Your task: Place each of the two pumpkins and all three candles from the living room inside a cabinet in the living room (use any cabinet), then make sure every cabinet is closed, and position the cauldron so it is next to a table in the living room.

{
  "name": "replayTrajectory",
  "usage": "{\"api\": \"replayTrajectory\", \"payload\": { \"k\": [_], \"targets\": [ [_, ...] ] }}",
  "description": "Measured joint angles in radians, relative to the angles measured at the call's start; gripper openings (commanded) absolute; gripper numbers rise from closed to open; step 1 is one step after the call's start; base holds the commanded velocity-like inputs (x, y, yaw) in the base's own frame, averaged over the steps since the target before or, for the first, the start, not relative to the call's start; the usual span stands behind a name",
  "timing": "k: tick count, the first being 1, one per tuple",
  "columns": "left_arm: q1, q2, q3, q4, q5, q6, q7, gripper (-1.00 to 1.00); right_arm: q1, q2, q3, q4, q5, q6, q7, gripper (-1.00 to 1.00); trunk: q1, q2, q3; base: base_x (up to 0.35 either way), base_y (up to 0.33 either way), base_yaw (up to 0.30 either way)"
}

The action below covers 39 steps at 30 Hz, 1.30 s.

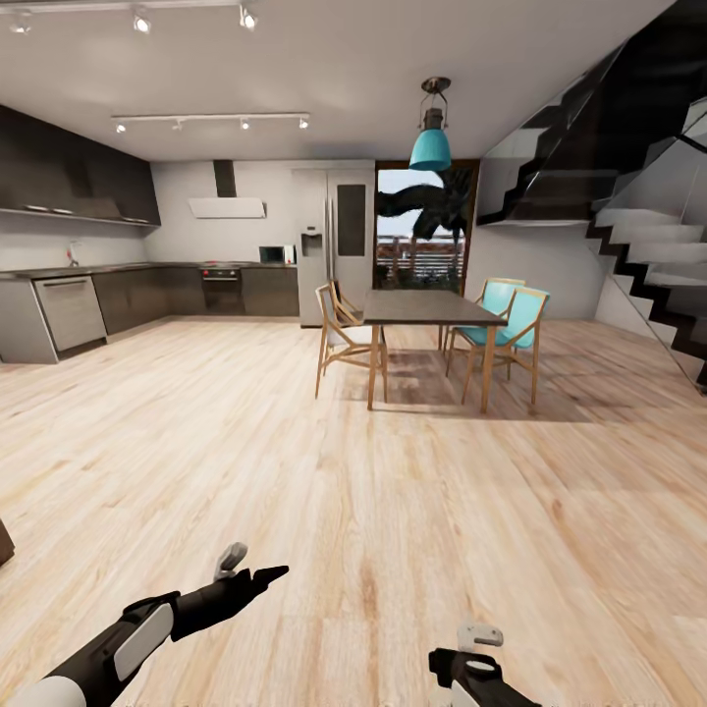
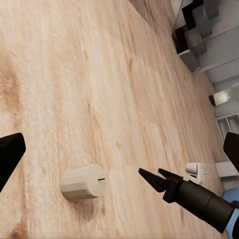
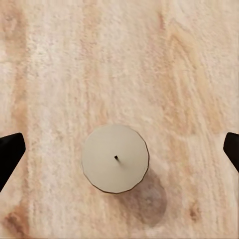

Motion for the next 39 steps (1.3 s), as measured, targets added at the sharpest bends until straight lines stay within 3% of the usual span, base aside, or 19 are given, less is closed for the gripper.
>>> {"api": "replayTrajectory", "payload": {
  "k": [6,12,20,39],
  "targets": [
    [0.0,0.0,0.0,0.0,0.0,0.0,0.0,1.0,0.0,0.001,0.017,0.0,0.002,-0.001,-0.001,1.0,0.023,-0.042,-0.019,0.0,0.0,0.0],
    [0.0,0.0,0.0,0.0,0.0,0.0,-0.004,1.0,0.0,0.001,0.019,0.0,0.002,-0.002,0.004,1.0,0.026,-0.044,-0.042,0.0,0.0,0.0],
    [0.0,0.0,0.0,0.0,0.0,0.0,-0.008,1.0,0.0,0.002,0.02,0.002,0.003,-0.001,0.082,1.0,0.03,-0.046,-0.073,0.0,0.0,0.0],
    [0.0,0.0,0.0,0.0,0.0,0.0,-0.008,1.0,0.0,0.001,0.02,0.002,0.001,-0.002,0.081,1.0,0.038,-0.051,-0.146,0.0,0.0,0.0]
  ]
}}
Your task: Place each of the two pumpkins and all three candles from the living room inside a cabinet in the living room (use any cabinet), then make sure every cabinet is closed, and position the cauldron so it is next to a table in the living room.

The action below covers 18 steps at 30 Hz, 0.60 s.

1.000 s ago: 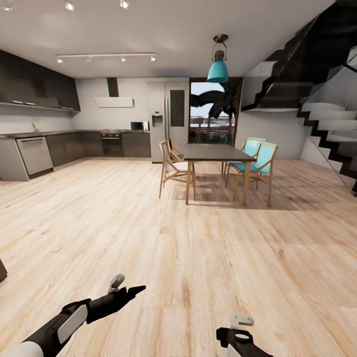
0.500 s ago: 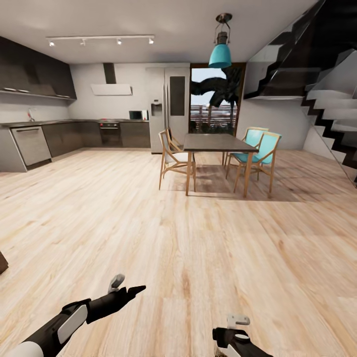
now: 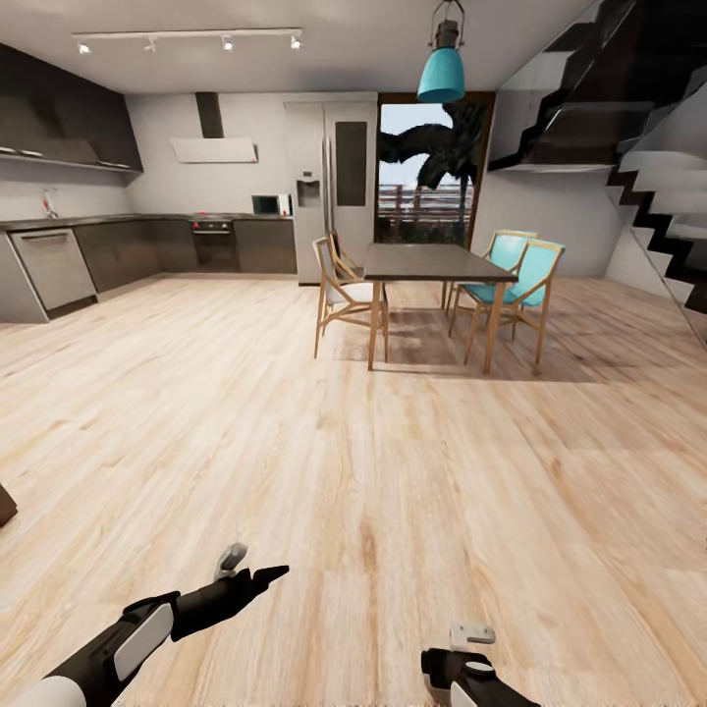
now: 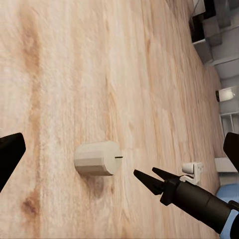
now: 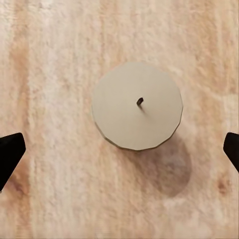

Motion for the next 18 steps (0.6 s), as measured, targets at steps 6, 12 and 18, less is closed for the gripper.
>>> {"api": "replayTrajectory", "payload": {
  "k": [6,12,18],
  "targets": [
    [0.0,0.0,0.0,0.001,-0.001,0.0,0.0,1.0,0.0,0.0,0.0,0.0,0.001,-0.001,0.0,1.0,0.003,-0.001,-0.023,0.0,0.0,0.0],
    [0.0,0.0,0.0,0.0,-0.001,0.0,0.0,1.0,0.0,0.0,0.0,0.0,0.001,-0.003,0.0,1.0,0.005,-0.003,-0.046,0.0,0.0,0.0],
    [0.0,0.0,0.0,0.0,-0.001,0.0,0.0,1.0,0.0,0.0,0.0,0.0,0.001,-0.002,0.0,1.0,0.008,-0.004,-0.07,0.0,0.0,0.0]
  ]
}}
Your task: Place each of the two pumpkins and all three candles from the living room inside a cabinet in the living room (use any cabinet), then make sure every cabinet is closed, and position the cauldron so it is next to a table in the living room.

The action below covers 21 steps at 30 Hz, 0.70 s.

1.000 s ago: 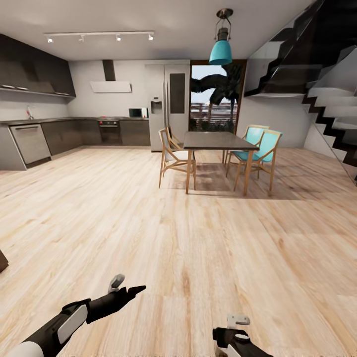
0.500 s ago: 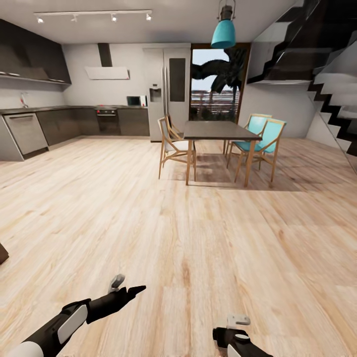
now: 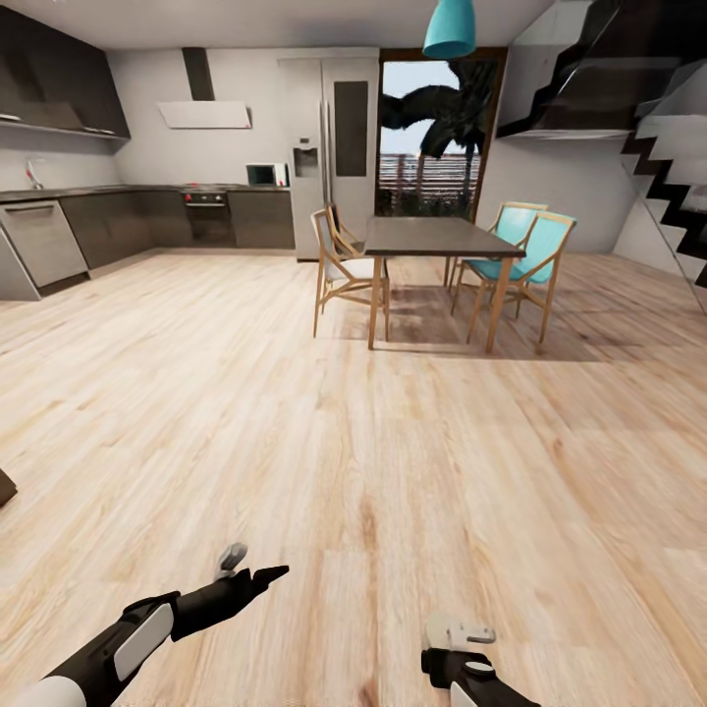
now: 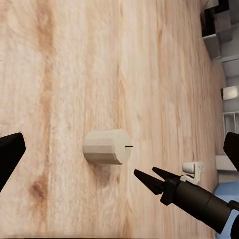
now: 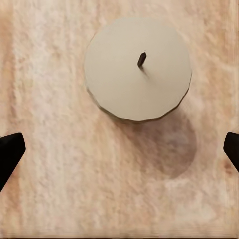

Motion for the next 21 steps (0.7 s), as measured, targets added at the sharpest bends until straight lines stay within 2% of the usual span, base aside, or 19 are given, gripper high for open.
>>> {"api": "replayTrajectory", "payload": {
  "k": [15,21],
  "targets": [
    [0.0,0.0,-0.001,0.0,-0.001,0.0,0.0,1.0,0.0,0.0,-0.001,0.001,-0.003,0.0,-0.001,1.0,0.007,-0.004,-0.058,0.0,0.0,0.0],
    [0.0,-0.001,-0.001,0.0,0.0,0.0,0.0,1.0,0.0,0.0,-0.003,0.001,-0.01,0.0,-0.039,1.0,0.007,-0.004,-0.058,0.0,0.0,0.0]
  ]
}}
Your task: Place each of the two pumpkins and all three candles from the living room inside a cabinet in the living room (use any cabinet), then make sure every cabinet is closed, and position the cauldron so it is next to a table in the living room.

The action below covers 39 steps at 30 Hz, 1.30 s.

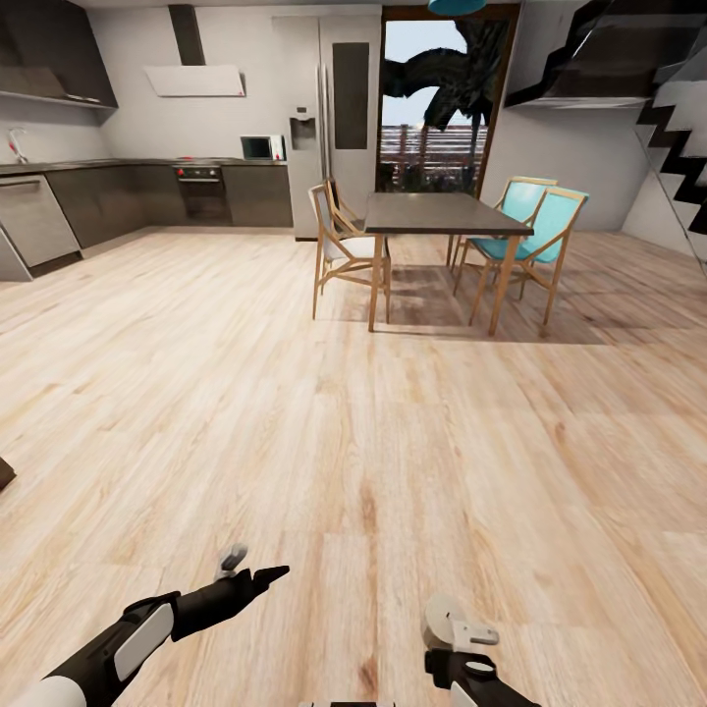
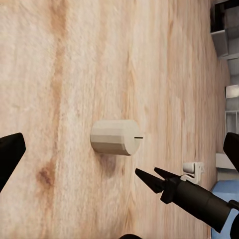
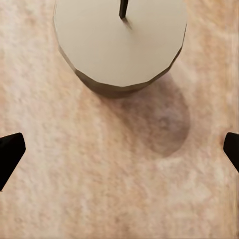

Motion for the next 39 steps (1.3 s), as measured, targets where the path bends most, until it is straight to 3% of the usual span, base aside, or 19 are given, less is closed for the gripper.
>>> {"api": "replayTrajectory", "payload": {
  "k": [18,39],
  "targets": [
    [0.0,-0.001,0.0,0.0,-0.005,0.0,0.0,1.0,0.0,0.0,0.0,-0.001,-0.001,0.0,-0.012,1.0,0.0,0.0,0.0,0.012,0.0,0.0],
    [0.0,-0.001,0.0,0.0,-0.007,-0.001,0.002,1.0,0.0,0.0,0.0,-0.002,0.005,-0.002,-0.012,1.0,0.0,0.0,0.0,0.112,0.0,0.0]
  ]
}}
